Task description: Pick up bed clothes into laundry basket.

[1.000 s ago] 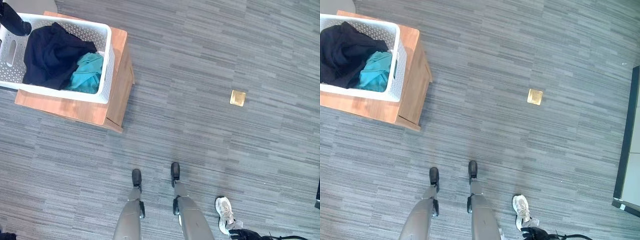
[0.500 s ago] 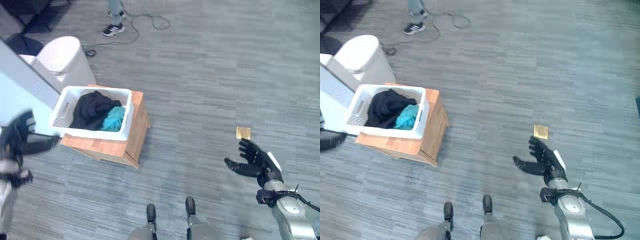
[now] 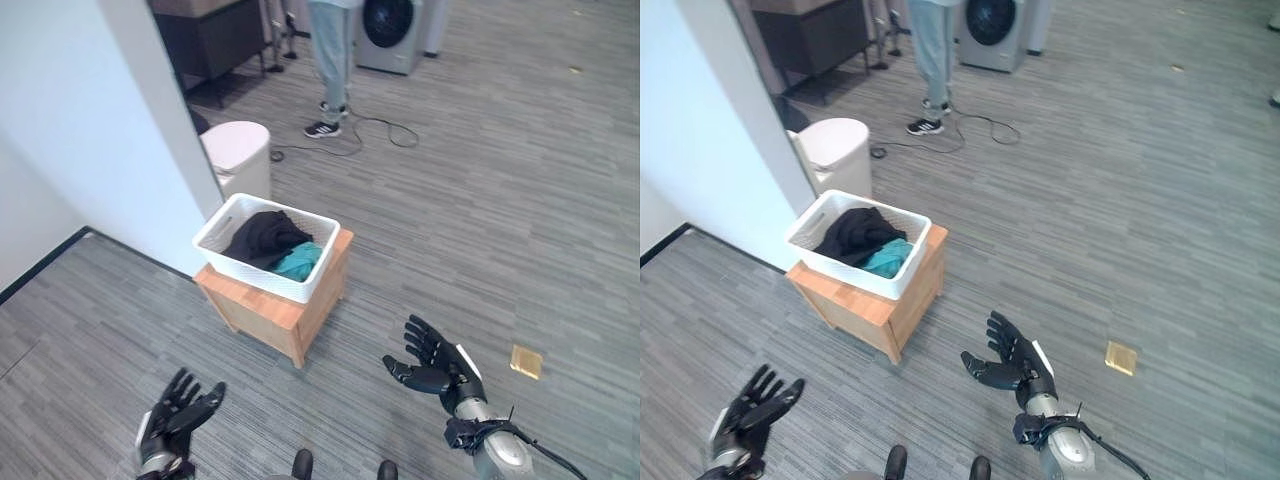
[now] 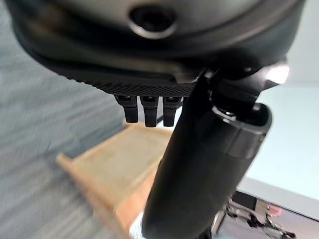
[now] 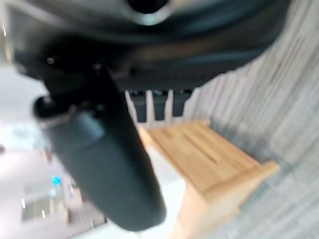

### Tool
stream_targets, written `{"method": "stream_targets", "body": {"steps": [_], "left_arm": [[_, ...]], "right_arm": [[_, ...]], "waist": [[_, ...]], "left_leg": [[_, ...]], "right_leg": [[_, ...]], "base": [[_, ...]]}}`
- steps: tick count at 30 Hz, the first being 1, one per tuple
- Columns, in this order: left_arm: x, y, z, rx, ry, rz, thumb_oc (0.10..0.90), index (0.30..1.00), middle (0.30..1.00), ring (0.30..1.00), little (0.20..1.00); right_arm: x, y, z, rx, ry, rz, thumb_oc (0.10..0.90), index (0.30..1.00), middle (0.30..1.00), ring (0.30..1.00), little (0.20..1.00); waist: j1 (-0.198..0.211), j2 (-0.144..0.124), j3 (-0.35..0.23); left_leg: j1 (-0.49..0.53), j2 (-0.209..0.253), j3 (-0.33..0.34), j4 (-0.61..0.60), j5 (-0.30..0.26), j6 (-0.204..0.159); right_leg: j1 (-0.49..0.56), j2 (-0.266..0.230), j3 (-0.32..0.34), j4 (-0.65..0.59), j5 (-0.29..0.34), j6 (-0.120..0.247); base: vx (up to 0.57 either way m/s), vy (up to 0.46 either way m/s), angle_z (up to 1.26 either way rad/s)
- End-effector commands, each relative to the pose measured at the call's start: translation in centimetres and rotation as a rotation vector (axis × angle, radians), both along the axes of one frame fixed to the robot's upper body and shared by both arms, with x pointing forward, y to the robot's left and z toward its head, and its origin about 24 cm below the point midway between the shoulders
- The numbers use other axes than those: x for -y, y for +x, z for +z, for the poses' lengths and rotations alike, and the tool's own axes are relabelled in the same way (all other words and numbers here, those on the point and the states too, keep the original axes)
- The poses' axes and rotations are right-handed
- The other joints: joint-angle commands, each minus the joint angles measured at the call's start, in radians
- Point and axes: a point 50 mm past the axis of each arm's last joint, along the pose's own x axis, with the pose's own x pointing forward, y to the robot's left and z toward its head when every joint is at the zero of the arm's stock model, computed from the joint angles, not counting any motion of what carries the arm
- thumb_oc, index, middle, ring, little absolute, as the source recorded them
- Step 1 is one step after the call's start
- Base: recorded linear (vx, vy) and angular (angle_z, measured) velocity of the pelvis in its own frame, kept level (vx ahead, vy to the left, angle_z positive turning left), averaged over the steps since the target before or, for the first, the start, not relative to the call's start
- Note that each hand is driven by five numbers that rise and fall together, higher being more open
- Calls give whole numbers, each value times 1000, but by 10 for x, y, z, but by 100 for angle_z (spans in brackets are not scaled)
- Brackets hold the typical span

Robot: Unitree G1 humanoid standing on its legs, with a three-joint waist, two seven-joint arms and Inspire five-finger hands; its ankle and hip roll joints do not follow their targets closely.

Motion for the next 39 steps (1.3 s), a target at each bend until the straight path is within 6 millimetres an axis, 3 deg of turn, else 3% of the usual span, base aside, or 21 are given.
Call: {"method": "stream_targets", "body": {"steps": [1, 2, 3, 4, 6, 9, 10, 11, 12, 15, 16, 17, 18, 20, 23, 26, 29, 31, 32, 35, 39], "left_arm": [[-27, 46, 52, 276, 114, 20, 800, 900, 900, 900, 900], [-23, 56, 59, 300, 161, -71, 800, 900, 900, 900, 900], [-20, 61, 62, 313, 172, -98, 800, 900, 900, 900, 900], [-17, 68, 64, 328, 171, -113, 800, 900, 900, 900, 900], [-12, 74, 68, 359, 159, -111, 800, 900, 900, 900, 900], [-3, 70, 62, 362, 115, -56, 800, 900, 900, 900, 900], [2, 61, 53, 339, 58, -6, 800, 900, 900, 900, 900], [2, 61, 53, 339, 58, -6, 800, 900, 900, 900, 900], [-1, 53, 46, 297, 68, -6, 800, 900, 900, 900, 900], [-7, 41, 46, 284, 78, 7, 800, 900, 900, 900, 900], [-16, 42, 54, 316, 100, 36, 800, 900, 900, 900, 900], [-16, 41, 54, 316, 100, 36, 800, 900, 900, 900, 900], [-18, 39, 55, 314, 112, 46, 800, 900, 900, 900, 900], [-19, 38, 58, 321, 126, 36, 800, 900, 900, 900, 900], [-16, 37, 53, 296, 111, 23, 800, 900, 900, 900, 900], [-8, 31, 47, 271, 82, -11, 800, 900, 900, 900, 900], [-11, 29, 47, 239, 137, -66, 800, 900, 900, 900, 900], [-14, 35, 51, 231, 212, -127, 800, 900, 900, 900, 900], [-17, 36, 56, 246, 228, -125, 800, 900, 900, 900, 900], [-14, 41, 57, 238, 273, -149, 800, 900, 900, 900, 900], [-5, 35, 49, 223, 228, -107, 800, 900, 900, 900, 900]], "right_arm": [[-8, 19, 55, 305, -42, 64, 800, 900, 900, 900, 900], [-6, 20, 67, 351, -135, 134, 800, 900, 900, 900, 900], [-4, 21, 74, 382, -164, 152, 800, 900, 900, 900, 900], [-7, 25, 81, 416, -170, 166, 800, 900, 900, 900, 900], [-12, 33, 86, 451, -176, 190, 800, 900, 900, 900, 900], [-18, 43, 94, 479, -189, 245, 800, 900, 900, 900, 900], [-17, 46, 89, 448, -170, 241, 800, 900, 900, 900, 900], [-17, 46, 89, 449, -171, 241, 800, 900, 900, 900, 900], [-14, 45, 79, 394, -190, 235, 800, 900, 900, 900, 900], [-7, 42, 68, 337, -187, 192, 800, 900, 900, 900, 900], [-6, 40, 69, 344, -179, 172, 800, 900, 900, 900, 900], [-6, 40, 69, 344, -179, 172, 800, 900, 900, 900, 900], [-3, 38, 67, 337, -184, 151, 800, 900, 900, 900, 900], [5, 33, 57, 293, -191, 99, 800, 900, 900, 900, 900], [21, 24, 46, 238, -183, -11, 800, 900, 900, 900, 900], [25, 20, 35, 190, -149, -81, 800, 900, 900, 900, 900], [30, 23, 39, 201, -178, -98, 800, 900, 900, 900, 900], [27, 24, 37, 201, -120, -125, 800, 900, 900, 900, 900], [26, 22, 32, 183, -86, -125, 800, 900, 900, 900, 900], [24, 21, 27, 156, -82, -116, 800, 900, 900, 900, 900], [16, 25, 19, 124, -42, -111, 800, 900, 900, 900, 900]], "waist": [[-23, -15, -39], [-44, -11, -33], [-51, 0, -27], [-52, -1, -18], [-47, 7, -5], [-6, 10, 27], [32, -9, 53], [32, -7, 52], [43, -26, 47], [72, -66, 41], [61, -78, 29], [58, -78, 28], [42, -78, 17], [33, -61, -10], [10, -33, -38], [31, 2, -54], [21, 3, -28], [-53, 11, -11], [-46, 15, -12], [-50, -7, -27], [-13, -27, -59]], "left_leg": [[-70, -38, -137, 80, -10, -19], [-112, -67, -263, 95, 26, -46], [-140, -72, -311, 92, 59, -60], [-169, -80, -343, 83, 90, -75], [-194, -70, -348, 54, 112, -89], [-290, -74, -335, -20, 137, -114], [-290, -71, -197, 32, 80, -82], [-295, -70, -197, 37, 78, -82], [-283, -54, -108, 138, 43, -51], [-244, -21, -30, 356, 10, -40], [-177, 84, 77, 371, -2, -47], [-179, 83, 74, 369, 1, -48], [-127, 165, 157, 353, 5, -56], [-42, 242, 265, 267, -7, -87], [-22, 262, 365, 189, -55, -118], [-19, 178, 365, 98, -103, -87], [-37, 78, 265, 116, -107, -16], [-38, 32, 127, 106, -78, 0], [-26, 14, 86, 93, -75, 7], [-24, -14, 52, 88, -80, 19], [-12, -26, 55, 57, -71, 24]], "right_leg": [[-38, 77, 271, 210, -140, 8], [-11, 145, 473, 220, -154, -5], [-10, 186, 543, 231, -167, -17], [8, 220, 594, 224, -194, -26], [5, 223, 562, 190, -196, -48], [-13, 234, 442, 132, -193, -87], [-29, 211, 358, 129, -173, -82], [-31, 212, 359, 126, -170, -82], [-34, 175, 293, 107, -153, -69], [-62, 66, 97, 41, -84, -64], [-75, 23, -10, 29, -72, -68], [-75, 23, -13, 27, -70, -68], [-81, 5, -79, 25, -66, -71], [-69, -38, -229, 20, -71, -63], [-8, -124, -394, 41, -67, -31], [8, -204, -495, 99, -28, 0], [-30, -271, -397, 253, 31, 10], [-103, -67, -14, 254, -8, 18], [-114, -26, 77, 226, -20, 18], [-128, -2, 112, 98, -10, 10], [-58, -19, 71, -6, 14, 26]], "base": [[-131, -245, 253], [-212, -276, 251], [-304, -345, 267], [-221, -187, 204], [-299, -211, 223], [-521, -431, 191], [-460, -327, 200], [-438, -202, 205], [-267, -75, 167], [-501, -83, 246], [-416, -20, 275], [-366, 26, 228], [-212, 71, 224], [-239, 142, 318], [-119, 256, 383], [-59, 397, 226], [-75, 349, 121], [-79, 188, 194], [36, 119, 192], [42, 16, 83], [25, -25, 40]]}}
